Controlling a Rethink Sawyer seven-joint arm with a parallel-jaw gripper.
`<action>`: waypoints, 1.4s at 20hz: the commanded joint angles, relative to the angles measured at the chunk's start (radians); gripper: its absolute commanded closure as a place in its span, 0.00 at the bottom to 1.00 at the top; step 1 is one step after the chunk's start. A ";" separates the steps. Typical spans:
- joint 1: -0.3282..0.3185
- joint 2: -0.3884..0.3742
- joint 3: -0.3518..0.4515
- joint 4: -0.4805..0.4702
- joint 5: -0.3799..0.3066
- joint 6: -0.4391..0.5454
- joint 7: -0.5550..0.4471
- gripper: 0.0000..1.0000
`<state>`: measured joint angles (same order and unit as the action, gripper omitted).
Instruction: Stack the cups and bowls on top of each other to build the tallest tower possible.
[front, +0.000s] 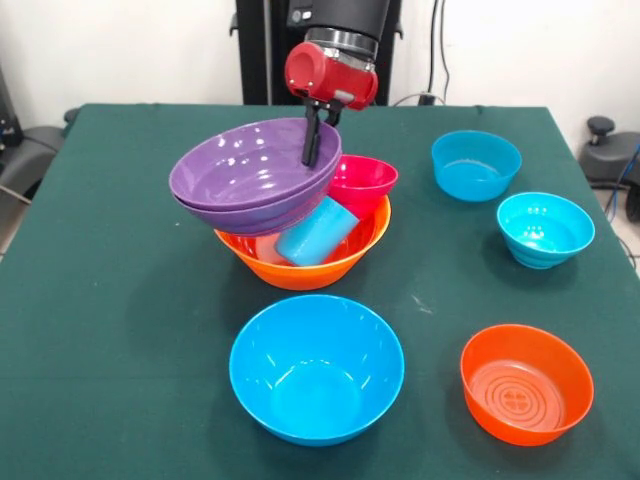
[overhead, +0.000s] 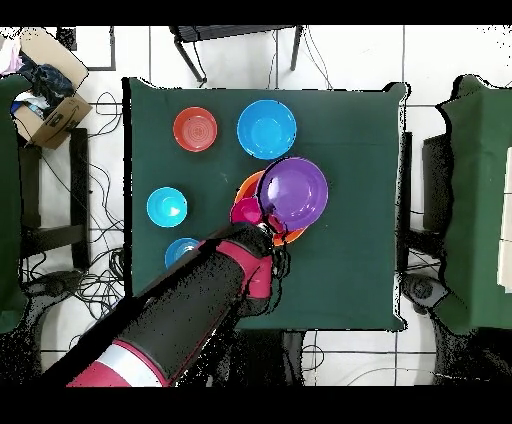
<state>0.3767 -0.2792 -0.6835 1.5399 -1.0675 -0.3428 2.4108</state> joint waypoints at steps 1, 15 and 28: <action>-0.062 -0.084 0.131 -0.021 -0.028 0.057 0.084 1.00; -0.178 -0.201 0.265 0.030 -0.032 0.011 0.125 1.00; -0.198 -0.266 0.401 0.066 -0.092 0.119 0.163 1.00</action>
<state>0.2012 -0.4899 -0.5114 1.5612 -1.1265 -0.3422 2.4238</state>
